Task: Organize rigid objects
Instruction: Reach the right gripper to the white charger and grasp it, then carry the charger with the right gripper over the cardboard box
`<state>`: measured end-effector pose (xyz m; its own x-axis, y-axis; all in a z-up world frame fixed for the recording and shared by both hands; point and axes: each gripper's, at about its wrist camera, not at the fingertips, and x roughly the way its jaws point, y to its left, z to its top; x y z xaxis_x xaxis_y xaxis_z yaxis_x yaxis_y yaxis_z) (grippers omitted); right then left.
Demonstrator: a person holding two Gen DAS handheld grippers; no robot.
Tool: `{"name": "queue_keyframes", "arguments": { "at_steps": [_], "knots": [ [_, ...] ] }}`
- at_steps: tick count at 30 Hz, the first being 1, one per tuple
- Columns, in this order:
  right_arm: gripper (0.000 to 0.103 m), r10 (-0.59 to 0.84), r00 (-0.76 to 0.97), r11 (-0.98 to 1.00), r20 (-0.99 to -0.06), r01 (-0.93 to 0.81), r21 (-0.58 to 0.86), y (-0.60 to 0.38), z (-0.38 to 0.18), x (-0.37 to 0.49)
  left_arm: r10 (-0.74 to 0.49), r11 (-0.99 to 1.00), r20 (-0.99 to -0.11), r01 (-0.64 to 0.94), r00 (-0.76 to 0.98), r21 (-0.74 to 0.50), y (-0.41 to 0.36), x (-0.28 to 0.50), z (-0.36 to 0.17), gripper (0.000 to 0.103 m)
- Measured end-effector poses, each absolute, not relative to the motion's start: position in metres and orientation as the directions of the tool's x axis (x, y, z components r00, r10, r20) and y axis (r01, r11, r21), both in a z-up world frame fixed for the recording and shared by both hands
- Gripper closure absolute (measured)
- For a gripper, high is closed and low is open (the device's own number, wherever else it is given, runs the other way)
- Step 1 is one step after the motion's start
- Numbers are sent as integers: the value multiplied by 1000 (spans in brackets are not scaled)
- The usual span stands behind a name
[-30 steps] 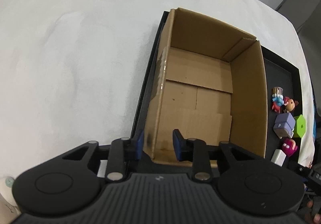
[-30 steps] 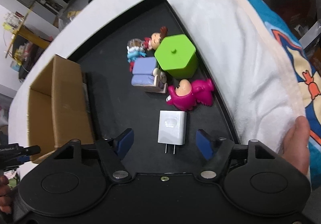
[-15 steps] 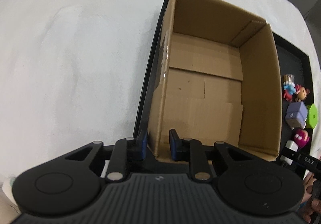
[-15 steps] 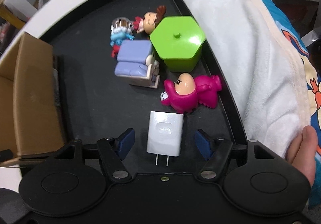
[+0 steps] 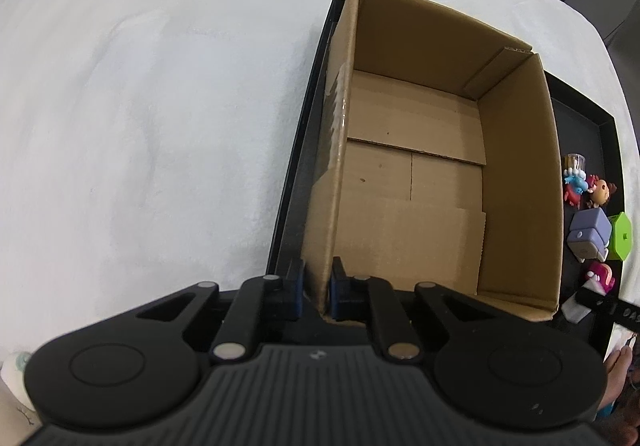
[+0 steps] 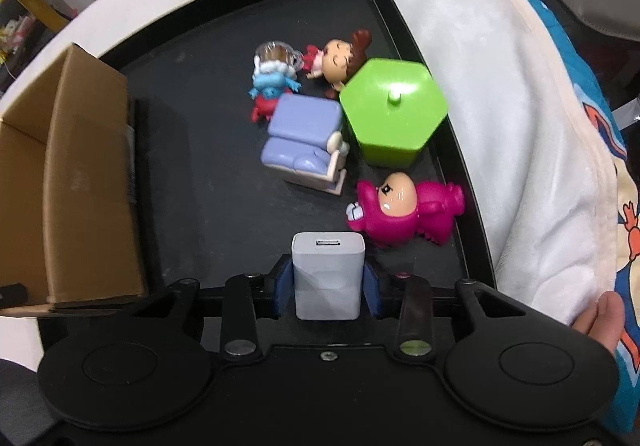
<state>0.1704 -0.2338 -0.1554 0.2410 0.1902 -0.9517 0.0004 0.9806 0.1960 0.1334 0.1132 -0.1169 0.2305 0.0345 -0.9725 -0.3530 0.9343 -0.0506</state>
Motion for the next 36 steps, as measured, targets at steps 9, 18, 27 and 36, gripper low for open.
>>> {"name": "queue_keyframes", "arguments": {
  "at_steps": [9, 18, 27, 36],
  "knots": [
    [67, 241, 307, 970, -921, -68, 232, -225, -106, 175, 39, 945, -969, -324, 245, -44, 111, 132, -114, 92],
    [67, 286, 383, 957, -878, -152, 246, -203, -66, 189, 38, 955, -967, -293, 254, -40, 114, 134, -115, 92],
    [67, 337, 418, 939, -844, -217, 267, -180, -39, 200, 22, 953, -968, -298, 252, -56, 119, 134, -119, 92],
    [67, 403, 409, 909, -819, -286, 304, -140, -27, 210, 9, 948, -970, -310, 242, -69, 121, 134, -118, 92]
  ]
}}
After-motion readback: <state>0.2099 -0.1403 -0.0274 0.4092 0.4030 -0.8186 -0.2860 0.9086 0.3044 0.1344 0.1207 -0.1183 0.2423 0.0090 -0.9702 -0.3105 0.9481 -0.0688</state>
